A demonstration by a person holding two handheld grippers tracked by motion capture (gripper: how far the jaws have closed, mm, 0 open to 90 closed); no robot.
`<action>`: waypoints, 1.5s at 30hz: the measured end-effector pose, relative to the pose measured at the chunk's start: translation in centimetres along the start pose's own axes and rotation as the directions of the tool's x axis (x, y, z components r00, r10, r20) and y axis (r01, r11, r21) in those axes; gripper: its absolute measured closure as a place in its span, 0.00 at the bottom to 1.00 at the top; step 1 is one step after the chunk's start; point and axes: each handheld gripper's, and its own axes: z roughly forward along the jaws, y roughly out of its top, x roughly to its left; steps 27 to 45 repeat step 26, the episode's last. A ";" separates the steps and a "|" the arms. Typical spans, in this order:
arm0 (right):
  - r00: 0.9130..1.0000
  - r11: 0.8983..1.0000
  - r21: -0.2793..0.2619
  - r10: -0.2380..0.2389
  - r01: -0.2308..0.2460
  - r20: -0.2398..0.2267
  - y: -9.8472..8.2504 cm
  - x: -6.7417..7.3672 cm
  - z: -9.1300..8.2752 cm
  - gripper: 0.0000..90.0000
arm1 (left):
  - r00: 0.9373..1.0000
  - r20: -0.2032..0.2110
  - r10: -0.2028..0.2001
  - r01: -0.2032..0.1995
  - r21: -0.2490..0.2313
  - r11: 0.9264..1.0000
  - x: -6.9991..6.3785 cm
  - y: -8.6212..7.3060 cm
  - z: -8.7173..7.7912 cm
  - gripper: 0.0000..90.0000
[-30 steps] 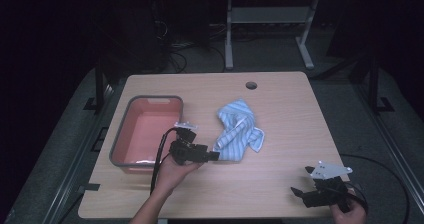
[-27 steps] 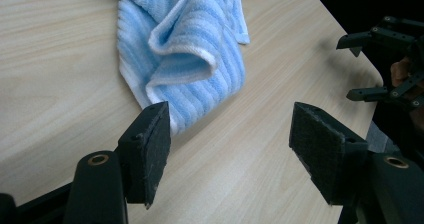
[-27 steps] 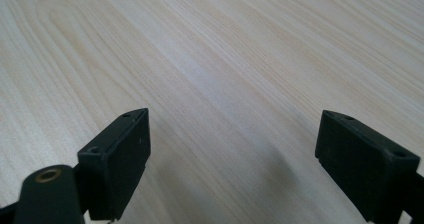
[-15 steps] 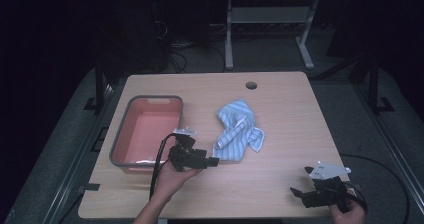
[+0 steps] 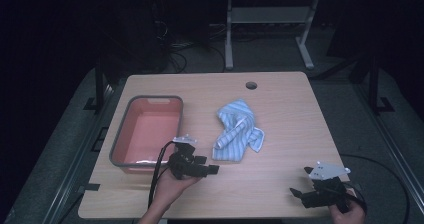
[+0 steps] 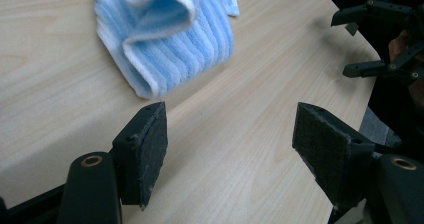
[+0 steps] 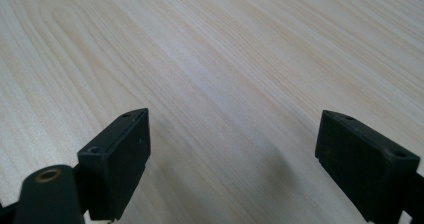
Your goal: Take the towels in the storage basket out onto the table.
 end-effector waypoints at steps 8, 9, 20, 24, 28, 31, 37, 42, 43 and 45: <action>1.000 1.000 0.001 0.004 -0.004 0.000 0.0 0.1 0.0 0.15 | 1.000 0.030 0.007 -0.007 -0.001 1.000 -0.6 -1.1 0.3 0.34; 1.000 1.000 0.001 0.004 -0.004 0.000 0.0 0.1 0.0 0.15 | 1.000 0.030 0.007 -0.007 -0.001 1.000 -0.6 -1.1 0.3 0.34; 1.000 1.000 -0.003 0.003 -0.003 0.006 0.0 0.3 0.0 0.15 | 1.000 0.004 0.027 -0.027 -0.034 0.999 -1.3 -2.9 0.2 0.33; 1.000 1.000 -0.010 -0.007 0.007 0.003 0.1 0.7 -0.2 0.15 | 0.999 -0.002 0.043 -0.043 -0.042 0.998 -1.8 -3.4 0.1 0.33; 1.000 1.000 -0.012 -0.010 0.010 0.002 0.1 0.8 -0.2 0.15 | 0.999 -0.006 0.048 -0.049 -0.037 0.998 -1.9 -3.6 0.2 0.32; 1.000 1.000 -0.012 -0.010 0.010 0.002 0.1 0.8 -0.2 0.15 | 0.999 -0.006 0.048 -0.049 -0.037 0.998 -1.9 -3.6 0.2 0.32; 1.000 1.000 -0.012 -0.010 0.010 0.002 0.1 0.8 -0.2 0.15 | 0.999 -0.006 0.048 -0.049 -0.037 0.998 -1.9 -3.6 0.2 0.32; 1.000 1.000 -0.012 -0.010 0.010 0.002 0.1 0.8 -0.2 0.15 | 0.999 -0.006 0.048 -0.049 -0.037 0.998 -1.9 -3.6 0.2 0.32; 1.000 1.000 -0.012 -0.010 0.010 0.002 0.1 0.8 -0.2 0.15 | 0.999 -0.006 0.048 -0.049 -0.037 0.998 -1.9 -3.6 0.2 0.32; 1.000 1.000 -0.012 -0.010 0.010 0.002 0.1 0.8 -0.2 0.15 | 0.999 -0.006 0.048 -0.049 -0.037 0.998 -1.9 -3.6 0.2 0.32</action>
